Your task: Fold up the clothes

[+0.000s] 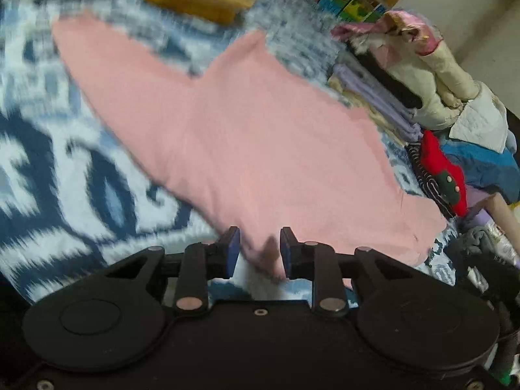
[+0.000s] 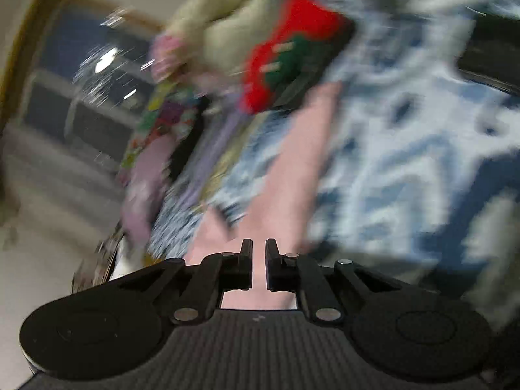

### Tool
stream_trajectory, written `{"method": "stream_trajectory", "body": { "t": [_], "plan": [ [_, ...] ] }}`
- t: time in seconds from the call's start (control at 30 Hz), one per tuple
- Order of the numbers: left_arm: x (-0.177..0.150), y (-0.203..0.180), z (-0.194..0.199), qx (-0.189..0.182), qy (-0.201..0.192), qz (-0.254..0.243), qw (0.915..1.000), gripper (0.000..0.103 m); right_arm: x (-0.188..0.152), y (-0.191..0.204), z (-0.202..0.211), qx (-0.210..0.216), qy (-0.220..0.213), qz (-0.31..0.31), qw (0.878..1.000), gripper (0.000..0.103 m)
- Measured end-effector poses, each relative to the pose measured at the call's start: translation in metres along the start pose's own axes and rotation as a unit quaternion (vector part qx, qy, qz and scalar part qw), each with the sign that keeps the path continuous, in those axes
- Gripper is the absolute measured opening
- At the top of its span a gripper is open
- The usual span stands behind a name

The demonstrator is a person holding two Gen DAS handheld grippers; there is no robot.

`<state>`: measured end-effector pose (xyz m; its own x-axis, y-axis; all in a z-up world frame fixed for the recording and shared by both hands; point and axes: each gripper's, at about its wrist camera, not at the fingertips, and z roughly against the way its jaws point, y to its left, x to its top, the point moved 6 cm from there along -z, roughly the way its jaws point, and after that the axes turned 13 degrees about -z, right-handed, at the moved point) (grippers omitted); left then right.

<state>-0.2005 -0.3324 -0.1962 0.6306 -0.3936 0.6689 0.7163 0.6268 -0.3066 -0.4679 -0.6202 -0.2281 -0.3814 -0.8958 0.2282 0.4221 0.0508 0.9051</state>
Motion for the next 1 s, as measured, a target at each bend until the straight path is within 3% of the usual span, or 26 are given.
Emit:
{"method": "stream_trajectory", "body": {
  "t": [0.1,0.17,0.2,0.23,0.33,0.4,0.43,0.6,0.7,0.87,0.9,0.93,1.0],
  "plan": [
    [0.006,-0.009,0.009,0.016,-0.024,-0.033,0.9991,0.024,-0.026,0.021,-0.022,0.042,0.061,0.049,0.996,0.011],
    [0.005,-0.015,0.008,0.013,-0.028,-0.045,0.9985,0.024,-0.046,0.016,-0.042,0.0,0.103,0.08,0.991,0.009],
    [0.003,-0.017,0.006,0.01,-0.026,-0.047,0.9985,0.024,-0.052,0.001,-0.049,-0.034,0.117,0.086,0.989,0.0],
    [0.002,-0.019,0.004,0.008,-0.024,-0.051,0.9984,0.024,-0.058,-0.014,-0.056,-0.068,0.131,0.092,0.985,0.0],
    [0.0,-0.024,0.0,-0.003,-0.022,-0.063,0.9978,0.024,-0.048,-0.019,-0.037,-0.055,0.137,0.051,0.988,0.0],
    [0.0,-0.029,-0.004,-0.013,-0.019,-0.067,0.9975,0.025,-0.039,-0.012,-0.022,-0.039,0.116,0.072,0.99,0.002],
    [0.0,-0.033,-0.006,-0.018,-0.017,-0.071,0.9972,0.025,-0.033,-0.012,-0.015,-0.033,0.109,0.063,0.991,0.01],
    [-0.001,-0.064,-0.025,-0.043,0.001,-0.111,0.9929,0.028,0.001,-0.012,0.01,-0.019,0.044,0.062,0.997,0.011],
    [0.0,-0.092,-0.044,-0.062,0.015,-0.142,0.9879,0.028,0.027,-0.015,-0.013,-0.029,0.026,0.063,0.997,0.011],
    [0.012,-0.136,-0.079,-0.089,0.029,-0.171,0.9808,0.028,0.044,-0.016,-0.063,-0.029,0.042,0.06,0.997,0.011],
    [0.014,-0.142,-0.086,-0.093,0.032,-0.173,0.9799,0.028,0.047,-0.015,-0.076,-0.04,0.043,0.062,0.996,0.011],
    [0.017,-0.147,-0.092,-0.096,0.035,-0.176,0.9791,0.028,0.049,-0.02,-0.079,-0.067,0.039,0.07,0.994,0.0],
    [0.021,-0.157,-0.104,-0.1,0.039,-0.188,0.9762,0.03,0.065,-0.028,-0.075,-0.094,0.018,0.073,0.993,0.0]
  ]
}}
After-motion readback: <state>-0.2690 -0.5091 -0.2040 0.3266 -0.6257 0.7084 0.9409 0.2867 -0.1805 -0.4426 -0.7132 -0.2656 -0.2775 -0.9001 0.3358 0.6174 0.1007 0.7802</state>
